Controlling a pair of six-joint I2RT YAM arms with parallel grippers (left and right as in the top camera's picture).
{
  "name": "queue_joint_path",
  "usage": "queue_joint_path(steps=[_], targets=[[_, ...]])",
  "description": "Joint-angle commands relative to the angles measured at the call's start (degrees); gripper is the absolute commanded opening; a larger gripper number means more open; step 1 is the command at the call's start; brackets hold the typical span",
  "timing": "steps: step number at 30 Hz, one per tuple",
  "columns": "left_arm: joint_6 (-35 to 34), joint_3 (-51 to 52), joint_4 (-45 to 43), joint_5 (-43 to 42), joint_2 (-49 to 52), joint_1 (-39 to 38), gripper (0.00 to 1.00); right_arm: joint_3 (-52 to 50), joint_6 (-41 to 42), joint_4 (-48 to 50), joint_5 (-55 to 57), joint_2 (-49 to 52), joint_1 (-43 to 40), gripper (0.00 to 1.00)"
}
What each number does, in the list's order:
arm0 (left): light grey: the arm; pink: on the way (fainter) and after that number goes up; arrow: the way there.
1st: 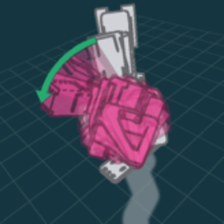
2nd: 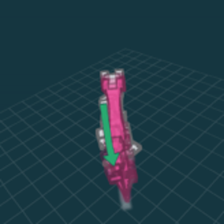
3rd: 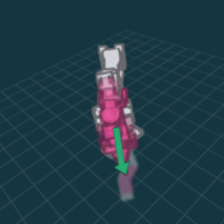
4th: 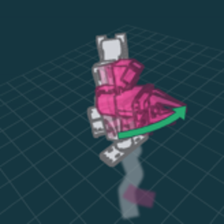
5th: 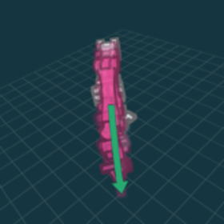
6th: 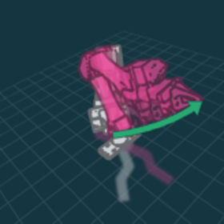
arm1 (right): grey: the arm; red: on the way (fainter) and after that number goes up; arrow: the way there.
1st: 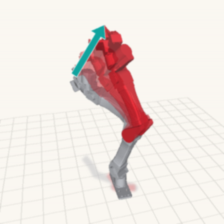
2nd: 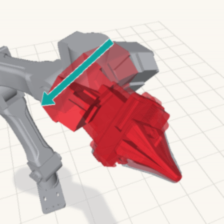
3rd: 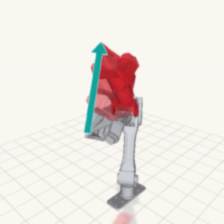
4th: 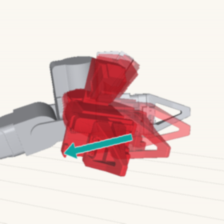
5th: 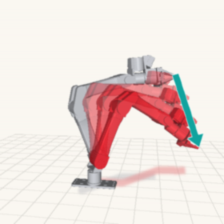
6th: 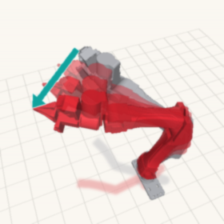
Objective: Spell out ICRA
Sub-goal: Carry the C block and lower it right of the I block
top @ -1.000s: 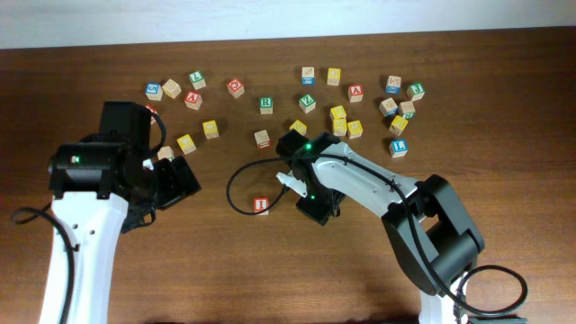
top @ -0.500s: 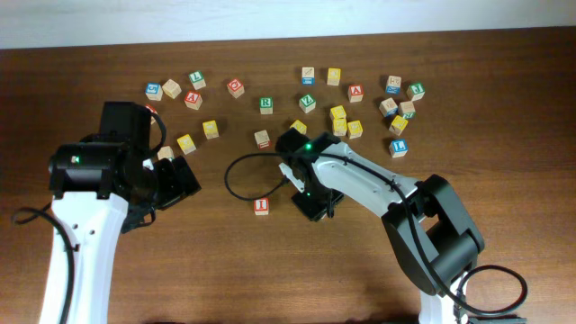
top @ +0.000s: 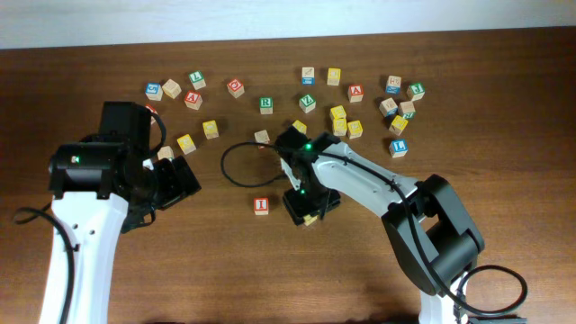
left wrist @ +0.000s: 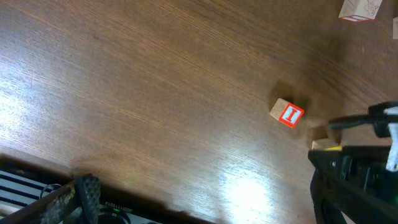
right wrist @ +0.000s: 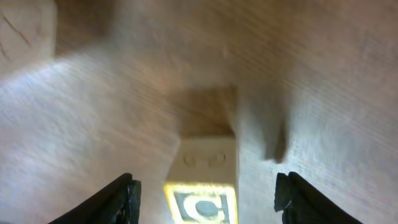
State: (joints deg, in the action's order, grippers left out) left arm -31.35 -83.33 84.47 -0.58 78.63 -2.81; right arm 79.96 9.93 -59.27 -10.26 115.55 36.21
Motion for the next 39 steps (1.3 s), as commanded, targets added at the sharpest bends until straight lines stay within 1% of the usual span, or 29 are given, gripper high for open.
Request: queue_joint_path(steps=[1,2,3,8,9,10,12,13,17,19,21,26,28,33,39], targets=[[-0.96,0.09,0.04,0.61,0.00,0.37,0.99,-0.31,-0.83,-1.07,-0.22,-0.50,0.22,0.56],[-0.96,0.09,0.04,0.61,0.00,0.37,0.99,-0.31,-0.17,-0.72,-0.22,-0.52,0.22,0.48],[-0.96,0.09,0.04,0.59,0.00,0.37,0.99,-0.31,0.00,-0.28,-0.26,-0.52,0.22,0.44],[-0.96,0.09,0.04,0.61,0.00,0.35,0.99,-0.31,0.02,-0.35,-0.31,-0.50,0.22,0.44],[-0.96,0.09,0.04,0.61,0.00,0.37,0.99,-0.31,1.03,-0.46,-0.31,-0.50,0.22,0.43],[-0.96,0.09,0.04,0.61,0.00,0.37,0.99,-0.31,1.53,-0.52,-0.63,-0.42,0.24,0.42],[-0.96,0.09,0.04,0.61,0.00,0.37,0.99,-0.31,3.04,-0.50,-0.96,-0.39,0.35,0.33],[-0.96,0.09,0.04,0.61,0.00,0.37,0.99,-0.31,4.15,-0.50,-1.18,-0.42,0.55,0.31],[-0.96,0.09,0.04,0.61,0.00,0.37,0.99,-0.31,8.46,0.52,-1.40,-0.42,0.63,0.29],[-0.96,0.09,0.04,0.61,0.00,0.37,0.99,-0.31,11.52,2.10,-2.32,-0.42,0.63,0.25],[-0.96,0.09,0.04,0.61,0.00,0.37,0.99,-0.31,12.68,5.77,-5.22,-0.42,0.63,0.25],[-0.96,0.09,0.04,0.61,0.00,0.37,0.99,-0.31,19.56,11.15,-6.73,-0.42,0.66,0.25],[-0.96,0.09,0.04,0.61,0.00,0.37,0.99,-0.31,19.56,12.24,-6.71,-0.42,0.63,0.25],[-0.96,0.09,0.04,0.59,0.00,0.37,0.99,-0.31,24.37,13.49,-6.71,-0.42,0.66,0.25],[-0.96,0.09,0.04,0.61,0.00,0.37,0.99,-0.31,24.68,11.91,-7.72,-0.42,1.22,0.25]])
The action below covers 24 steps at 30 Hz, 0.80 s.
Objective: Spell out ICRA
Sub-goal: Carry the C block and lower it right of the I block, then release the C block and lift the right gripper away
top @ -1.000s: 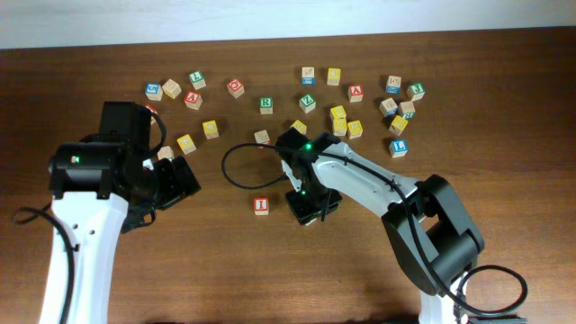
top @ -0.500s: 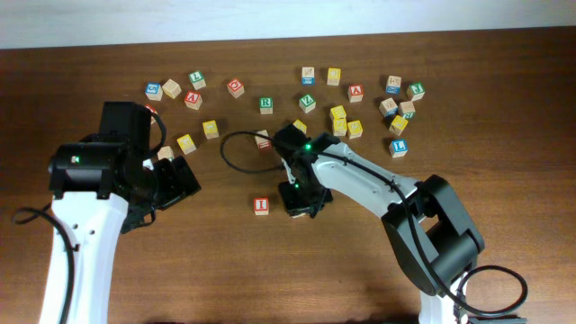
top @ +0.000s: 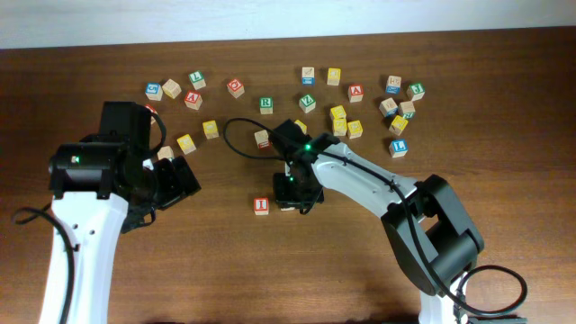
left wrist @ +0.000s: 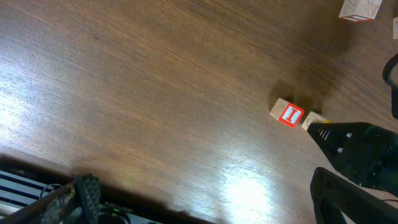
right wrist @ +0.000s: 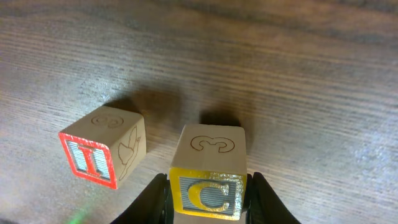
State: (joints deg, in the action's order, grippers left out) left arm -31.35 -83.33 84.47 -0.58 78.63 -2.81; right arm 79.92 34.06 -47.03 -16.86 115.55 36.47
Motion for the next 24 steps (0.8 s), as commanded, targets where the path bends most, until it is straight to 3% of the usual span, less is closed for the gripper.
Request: queue_joint_path(steps=[1,7,9,16,24], targets=[[-0.96,0.09,0.04,0.61,0.00,0.37,0.99,-0.26,0.52,-0.26,-1.29,-0.42,1.46,0.25],[-0.96,0.09,0.04,0.61,0.00,0.37,0.99,-0.26,0.96,-0.02,0.37,-0.42,2.51,0.26],[-0.96,0.09,0.04,0.61,0.00,0.37,0.99,-0.26,0.96,-0.04,0.37,-0.42,2.51,0.36],[-0.96,0.09,0.04,0.61,0.00,0.37,0.99,-0.24,0.96,1.51,1.01,-0.42,2.34,0.37],[-0.96,0.09,0.04,0.59,0.00,0.37,0.99,0.02,-2.97,-0.09,-5.20,-2.73,-4.37,0.41]])
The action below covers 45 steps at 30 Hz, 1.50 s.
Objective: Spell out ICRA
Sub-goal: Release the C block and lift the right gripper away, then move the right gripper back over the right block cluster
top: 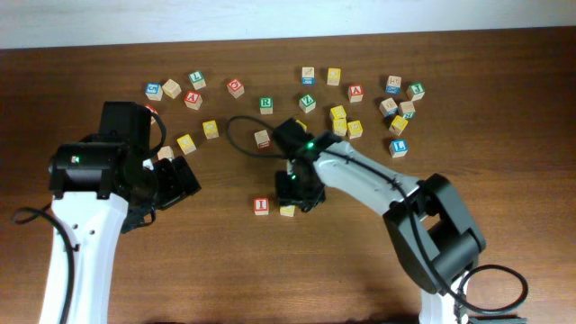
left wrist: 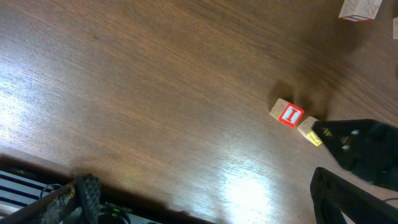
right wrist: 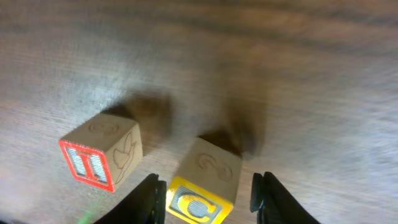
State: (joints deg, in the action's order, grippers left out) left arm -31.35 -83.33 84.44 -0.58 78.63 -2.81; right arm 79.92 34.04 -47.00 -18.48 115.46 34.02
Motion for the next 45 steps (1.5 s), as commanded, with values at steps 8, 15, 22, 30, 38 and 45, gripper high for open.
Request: queue_joint_path(steps=[8,15,22,30,38,45], targets=[[-0.96,0.09,0.07,0.61,0.00,0.37,0.99,2.62,-3.58,-1.77,-3.74,-10.36,-2.97,0.45],[-0.96,0.09,0.07,0.61,0.00,0.37,0.99,-5.53,-0.50,-3.58,7.78,-9.11,-1.31,0.04],[-0.96,0.09,0.07,0.59,0.00,0.37,0.99,-12.48,1.03,6.84,3.72,-8.90,-1.29,0.04],[-0.96,0.09,0.07,0.61,0.00,0.37,0.99,-12.48,4.02,7.50,3.72,-5.97,0.44,0.04],[-0.96,0.09,0.07,0.61,0.00,0.37,0.99,-12.48,3.98,10.03,2.73,-5.95,0.52,0.04],[-0.96,0.09,0.07,0.61,0.00,0.37,0.99,-12.48,4.26,11.54,-0.46,-5.95,0.52,0.04]])
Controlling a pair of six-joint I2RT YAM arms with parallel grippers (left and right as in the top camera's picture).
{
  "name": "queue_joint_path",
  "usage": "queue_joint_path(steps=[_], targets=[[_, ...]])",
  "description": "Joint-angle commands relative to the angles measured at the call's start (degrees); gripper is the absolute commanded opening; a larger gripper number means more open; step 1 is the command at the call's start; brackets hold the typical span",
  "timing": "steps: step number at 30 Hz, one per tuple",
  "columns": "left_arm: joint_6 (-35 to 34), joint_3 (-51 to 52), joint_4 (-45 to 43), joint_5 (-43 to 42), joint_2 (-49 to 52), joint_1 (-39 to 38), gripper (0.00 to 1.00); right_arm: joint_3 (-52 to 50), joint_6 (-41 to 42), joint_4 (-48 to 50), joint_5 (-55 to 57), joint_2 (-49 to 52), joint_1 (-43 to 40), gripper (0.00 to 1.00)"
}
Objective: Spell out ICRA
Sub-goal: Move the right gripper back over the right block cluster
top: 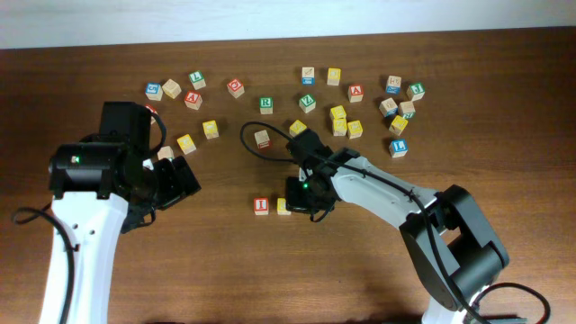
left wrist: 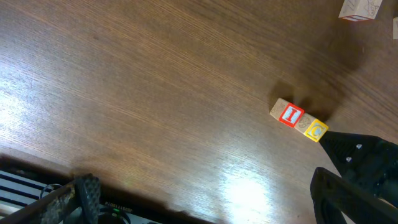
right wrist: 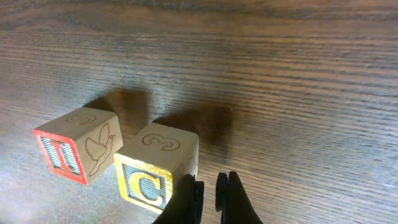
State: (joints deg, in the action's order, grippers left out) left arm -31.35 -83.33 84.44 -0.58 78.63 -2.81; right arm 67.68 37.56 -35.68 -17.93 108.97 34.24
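Note:
The red I block [top: 261, 205] and the yellow C block [top: 283, 206] lie side by side on the table, C touching the right of I. The right wrist view shows the I block [right wrist: 71, 152] and the C block [right wrist: 155, 171] from close by. My right gripper [right wrist: 206, 193] is shut on nothing, its fingertips just right of C, and appears low by the table [top: 306, 193]. My left gripper [left wrist: 202, 186] is open and empty, well left of the pair [top: 175, 180]. A green R block [top: 266, 104] and a red A block [top: 355, 92] lie among the far blocks.
Several loose letter blocks are scattered along the far side of the wooden table [top: 504, 198], among them a second red A block [top: 193, 98] and yellow blocks [top: 338, 114]. A black cable [top: 247, 144] loops from the right arm near a plain block [top: 262, 138].
The C block, then turned askew and slightly apart from I between my open right fingers, now sits squarely against I. My right gripper has shut and stands just right of C. The left arm is unchanged.
First my right gripper was open around the C block, some way right of I. Then it was shut on C close beside I. Then it stood open with C askew on the table. Now C touches I and the gripper is shut beside it.

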Motion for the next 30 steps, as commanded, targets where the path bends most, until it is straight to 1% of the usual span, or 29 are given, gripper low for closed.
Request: queue_joint_path(steps=[1,6,10,11,12,13,15,17,18,19,20,22,25,26,29,30], targets=[[-0.96,0.09,0.07,0.59,0.00,0.37,0.99,-0.24,0.90,0.20,-1.03,0.55,0.31,0.04],[-0.96,0.09,0.07,0.61,0.00,0.37,0.99,1.53,0.83,-1.16,0.68,-0.31,-0.96,0.04],[-0.96,0.09,0.07,0.61,0.00,0.37,0.99,9.57,-1.51,-12.63,6.14,-4.07,-4.72,0.05],[-0.96,0.09,0.07,0.59,0.00,0.35,0.99,12.09,-2.89,-16.22,8.35,-5.01,-5.73,0.09],[-0.96,0.09,0.07,0.59,0.00,0.37,0.99,15.02,-4.35,-19.93,10.58,-6.36,-7.21,0.15],[-0.96,0.09,0.07,0.61,0.00,0.37,0.99,16.61,-5.31,-21.40,11.17,-7.17,-8.33,0.20],[-0.96,0.09,0.07,0.61,0.00,0.35,0.99,19.61,-7.34,-23.32,11.15,-8.50,-10.93,0.35],[-0.96,0.09,0.07,0.61,0.00,0.37,0.99,23.63,-7.34,-26.01,11.08,-9.66,-14.86,0.38],[-0.96,0.09,0.07,0.61,0.00,0.37,0.99,25.42,-7.34,-27.50,11.08,-10.08,-17.05,0.48],[-0.96,0.09,0.07,0.59,0.00,0.37,0.99,26.21,-7.30,-27.96,10.73,-10.27,-18.78,0.90],[-0.96,0.09,0.07,0.59,0.00,0.37,0.99,26.27,-7.13,-27.71,9.68,-10.27,-19.85,0.98],[-0.96,0.09,0.07,0.59,0.00,0.37,0.99,26.25,-7.13,-27.56,8.07,-9.92,-21.20,0.98],[-0.96,0.09,0.07,0.61,0.00,0.35,0.99,26.23,-7.34,-25.11,9.88,-9.92,-21.24,0.98],[-0.96,0.09,0.07,0.59,0.00,0.37,0.99,26.25,-7.32,-23.52,15.34,-9.92,-21.24,0.98],[-0.96,0.09,0.07,0.61,0.00,0.37,0.99,26.23,-7.82,-21.92,26.14,-9.90,-21.24,0.98],[-0.96,0.09,0.07,0.61,0.00,0.37,0.99,25.90,-14.29,-22.40,28.11,-9.86,-21.24,0.98]])
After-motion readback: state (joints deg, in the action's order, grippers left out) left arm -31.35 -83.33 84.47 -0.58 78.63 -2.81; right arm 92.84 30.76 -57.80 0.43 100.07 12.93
